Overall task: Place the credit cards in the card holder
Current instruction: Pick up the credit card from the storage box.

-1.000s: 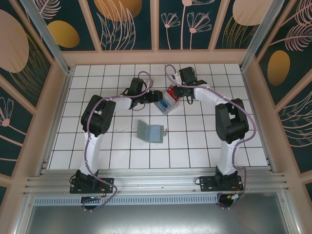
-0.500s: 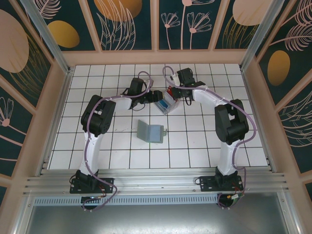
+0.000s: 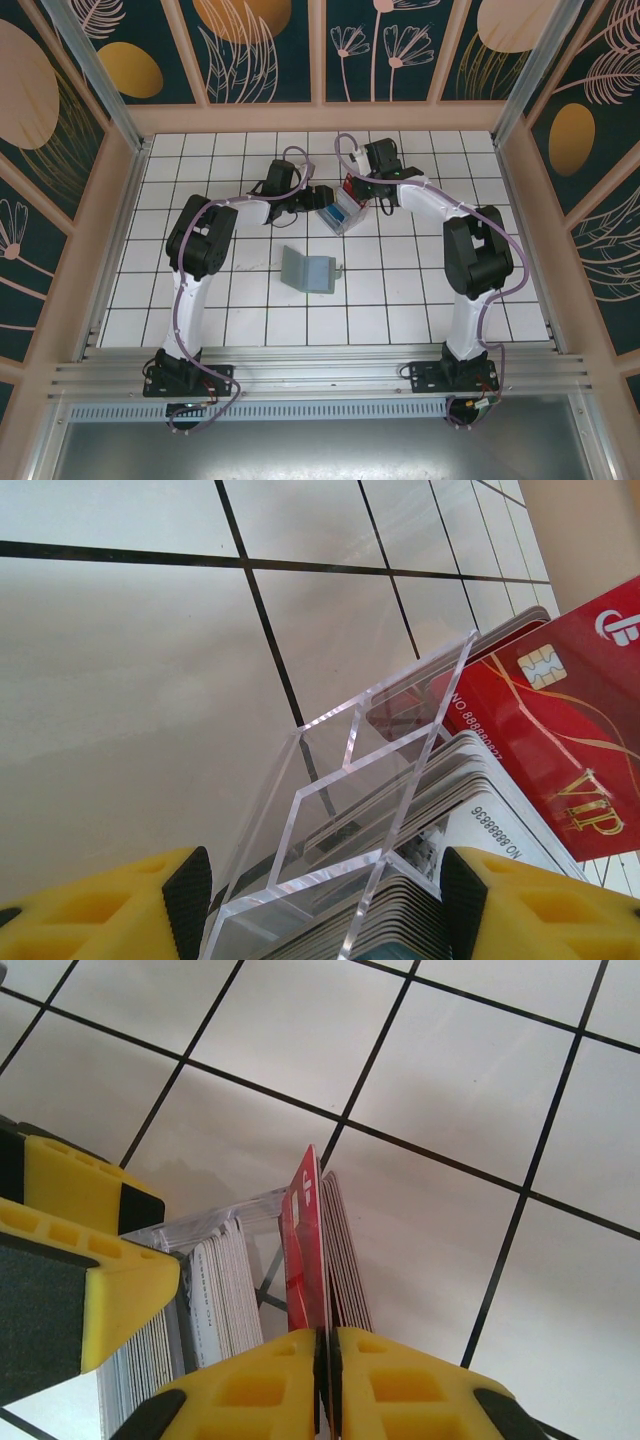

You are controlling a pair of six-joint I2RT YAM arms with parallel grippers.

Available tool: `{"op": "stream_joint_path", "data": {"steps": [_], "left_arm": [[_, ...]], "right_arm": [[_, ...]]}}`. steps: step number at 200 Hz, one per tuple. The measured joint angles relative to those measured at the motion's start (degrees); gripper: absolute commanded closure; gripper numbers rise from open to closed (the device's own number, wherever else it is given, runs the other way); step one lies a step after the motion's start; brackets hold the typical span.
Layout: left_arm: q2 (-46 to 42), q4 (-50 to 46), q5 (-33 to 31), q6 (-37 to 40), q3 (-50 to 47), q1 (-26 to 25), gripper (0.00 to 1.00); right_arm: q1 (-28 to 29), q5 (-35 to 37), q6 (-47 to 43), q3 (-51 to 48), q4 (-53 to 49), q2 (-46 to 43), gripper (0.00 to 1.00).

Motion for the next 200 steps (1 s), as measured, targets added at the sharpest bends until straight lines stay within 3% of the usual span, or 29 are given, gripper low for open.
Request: {"op": "stream_joint_path", "data": {"steps": [61,134,169,200], "left_arm": [[0.0,0.0,0.0,0.0,0.0,0.0,0.36],[0.0,0.0,0.2,0.0,0.0,0.0,0.36],[0.0,0.0,0.2,0.0,0.0,0.0,0.36],[0.0,0.0,0.2,0.0,0.0,0.0,0.36]], "right_arm": [[0.2,2.8,-0.4,-0.1,0.4,0.0,0.81],[4.9,14.4,-4.7,-2.5,4.0,0.0,0.82],[5.6,16.5,-6.1,-3.9,6.0,0.0,0.92],[4.8,12.3,-4.8,-3.9,5.9,-0.2,1.0]]}}
